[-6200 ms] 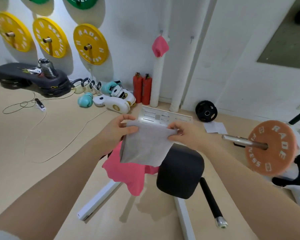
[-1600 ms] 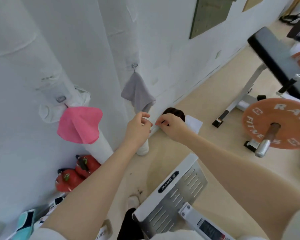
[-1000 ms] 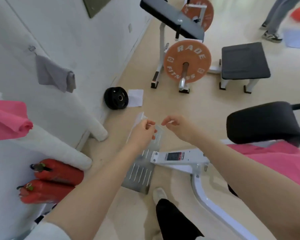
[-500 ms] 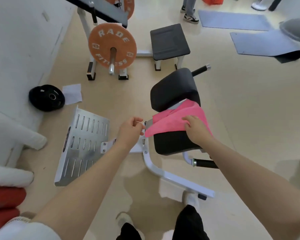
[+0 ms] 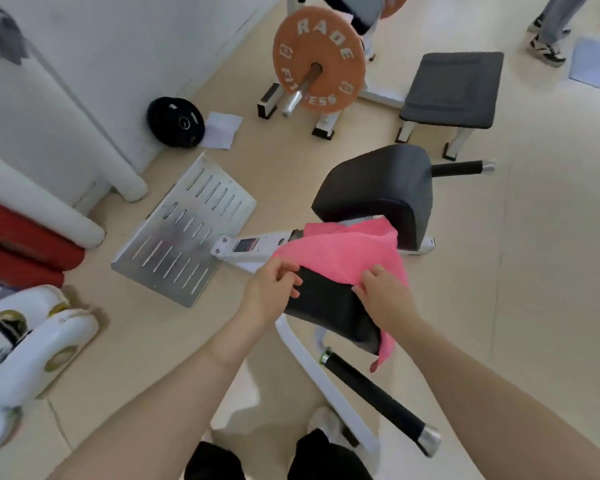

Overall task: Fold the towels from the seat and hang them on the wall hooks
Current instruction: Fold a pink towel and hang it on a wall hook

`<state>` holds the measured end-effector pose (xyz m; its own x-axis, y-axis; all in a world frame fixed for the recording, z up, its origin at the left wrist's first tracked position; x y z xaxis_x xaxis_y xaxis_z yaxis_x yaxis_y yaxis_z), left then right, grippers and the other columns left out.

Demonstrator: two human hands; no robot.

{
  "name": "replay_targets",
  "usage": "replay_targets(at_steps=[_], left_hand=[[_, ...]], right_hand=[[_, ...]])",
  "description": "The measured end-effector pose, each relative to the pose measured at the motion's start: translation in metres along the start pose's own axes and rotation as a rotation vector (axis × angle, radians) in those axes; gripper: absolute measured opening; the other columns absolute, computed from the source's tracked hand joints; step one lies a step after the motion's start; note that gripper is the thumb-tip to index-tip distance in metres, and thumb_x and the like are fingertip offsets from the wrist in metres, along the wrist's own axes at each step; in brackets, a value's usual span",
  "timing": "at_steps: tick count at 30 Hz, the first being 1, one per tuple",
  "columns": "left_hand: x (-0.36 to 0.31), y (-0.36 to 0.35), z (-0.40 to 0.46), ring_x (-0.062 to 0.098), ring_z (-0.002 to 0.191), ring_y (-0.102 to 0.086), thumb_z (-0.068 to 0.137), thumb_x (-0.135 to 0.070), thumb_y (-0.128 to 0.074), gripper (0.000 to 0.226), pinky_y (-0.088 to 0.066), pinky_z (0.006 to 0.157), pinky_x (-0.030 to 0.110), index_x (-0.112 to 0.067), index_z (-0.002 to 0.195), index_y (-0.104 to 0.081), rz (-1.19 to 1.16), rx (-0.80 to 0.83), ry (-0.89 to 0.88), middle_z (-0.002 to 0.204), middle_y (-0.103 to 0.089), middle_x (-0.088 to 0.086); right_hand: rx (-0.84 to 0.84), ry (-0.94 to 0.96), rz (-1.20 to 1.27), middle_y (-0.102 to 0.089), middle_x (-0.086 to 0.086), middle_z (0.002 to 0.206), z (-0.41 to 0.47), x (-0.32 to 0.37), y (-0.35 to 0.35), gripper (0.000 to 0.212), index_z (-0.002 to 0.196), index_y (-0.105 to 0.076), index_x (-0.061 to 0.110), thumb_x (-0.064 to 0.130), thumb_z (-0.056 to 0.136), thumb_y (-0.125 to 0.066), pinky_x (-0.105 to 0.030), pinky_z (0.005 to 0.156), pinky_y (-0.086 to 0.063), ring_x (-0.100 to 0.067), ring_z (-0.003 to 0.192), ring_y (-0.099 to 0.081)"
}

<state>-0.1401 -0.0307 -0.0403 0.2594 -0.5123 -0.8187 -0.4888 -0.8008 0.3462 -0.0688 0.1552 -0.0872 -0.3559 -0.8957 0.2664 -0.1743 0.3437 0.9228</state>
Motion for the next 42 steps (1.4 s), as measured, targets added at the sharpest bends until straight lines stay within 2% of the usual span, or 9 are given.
replay_targets(at_steps=[5,10,13,15,19,27,32,38,42], left_hand=[[-0.012,-0.004,-0.03,0.012,0.066,-0.059,0.089,0.001,-0.038,0.03,-0.05,0.074,0.032,-0.02,0.088,-0.059,-0.03,-0.071,0.001,0.081,-0.06,0.001],[-0.035,-0.016,-0.072,0.016,0.082,-0.062,0.094,-0.01,-0.043,0.035,-0.053,0.069,0.021,-0.024,0.126,-0.039,-0.117,0.005,-0.076,0.103,-0.065,0.0],[-0.035,-0.02,-0.097,0.014,0.104,-0.06,0.095,-0.016,-0.046,0.046,-0.048,0.091,0.03,-0.028,0.137,-0.033,-0.008,-0.025,-0.192,0.124,-0.056,-0.005],[-0.038,-0.022,-0.119,0.011,0.1,-0.062,0.096,-0.013,-0.044,0.045,-0.05,0.088,0.026,-0.027,0.137,-0.036,-0.037,-0.047,-0.246,0.125,-0.054,-0.005],[-0.046,-0.032,-0.173,-0.011,0.069,-0.058,0.095,-0.009,-0.043,0.025,-0.046,0.062,0.008,-0.022,0.116,-0.05,-0.085,-0.137,-0.338,0.092,-0.057,-0.014],[-0.01,-0.043,-0.25,0.003,0.058,-0.041,0.084,-0.009,-0.061,0.029,-0.03,0.057,0.024,-0.026,0.064,-0.05,0.121,-0.454,-0.36,0.061,-0.049,-0.006],[0.012,-0.049,-0.262,0.011,0.063,-0.046,0.086,-0.014,-0.059,0.011,-0.034,0.057,0.021,-0.018,0.077,-0.06,0.09,-0.545,-0.2,0.065,-0.054,-0.008],[-0.007,-0.087,-0.241,0.017,0.061,-0.04,0.09,-0.025,-0.057,0.031,-0.029,0.053,0.028,-0.011,0.063,-0.052,0.061,-0.59,-0.127,0.056,-0.043,-0.002],[-0.047,-0.129,-0.213,0.021,0.063,-0.046,0.088,-0.044,-0.055,0.042,-0.035,0.055,0.034,-0.014,0.06,-0.047,0.453,-0.589,-0.121,0.058,-0.049,-0.001]], right_hand=[[-0.092,-0.057,0.673,-0.046,0.001,0.079,-0.002,0.016,0.056,0.027,0.077,-0.044,0.016,0.023,0.1,-0.033,-0.024,0.073,-0.035,-0.017,0.08,-0.044],[0.022,-0.214,1.291,-0.059,-0.002,0.108,-0.019,0.036,0.097,0.029,0.111,-0.055,0.015,0.03,0.101,-0.033,-0.035,0.099,-0.042,-0.017,0.103,-0.055],[0.25,-0.241,1.455,-0.051,-0.012,0.077,-0.046,0.062,0.106,0.03,0.076,-0.049,0.011,0.019,0.101,-0.033,-0.028,0.066,-0.049,-0.014,0.062,-0.058],[0.404,-0.234,1.512,-0.041,-0.022,0.069,-0.07,0.076,0.106,0.028,0.071,-0.045,0.007,0.017,0.096,-0.04,-0.031,0.057,-0.047,-0.024,0.056,-0.054],[0.744,0.017,1.528,-0.06,-0.019,0.092,-0.119,0.084,0.104,0.033,0.101,-0.059,0.002,0.025,0.079,-0.067,-0.043,0.087,-0.049,-0.029,0.088,-0.057],[0.977,0.478,1.375,-0.071,-0.009,0.093,-0.2,0.061,0.116,0.032,0.1,-0.071,0.008,0.008,0.068,-0.07,-0.027,0.082,-0.055,-0.019,0.085,-0.067],[0.713,0.35,1.335,-0.069,-0.003,0.079,-0.208,0.017,0.142,0.036,0.08,-0.075,0.018,-0.004,0.065,-0.05,-0.023,0.069,-0.053,-0.014,0.072,-0.063],[-0.033,0.195,1.0,-0.059,0.012,0.084,-0.17,-0.062,0.171,0.03,0.084,-0.067,0.023,-0.002,0.078,-0.051,-0.022,0.071,-0.041,-0.006,0.08,-0.051],[-0.234,0.288,0.673,-0.061,0.008,0.087,-0.129,-0.129,0.18,0.02,0.095,-0.063,0.018,0.008,0.087,-0.049,-0.022,0.072,-0.04,-0.012,0.085,-0.055]])
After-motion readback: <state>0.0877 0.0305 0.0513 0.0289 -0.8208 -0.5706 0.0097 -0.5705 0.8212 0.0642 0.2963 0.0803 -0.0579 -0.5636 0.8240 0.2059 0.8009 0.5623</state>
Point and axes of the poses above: each hand's wrist, its own z-axis towards the middle knuckle, its own y-axis out of the back of the hand, x = y × z, the point moved 4 cm from there along z, towards the middle knuckle
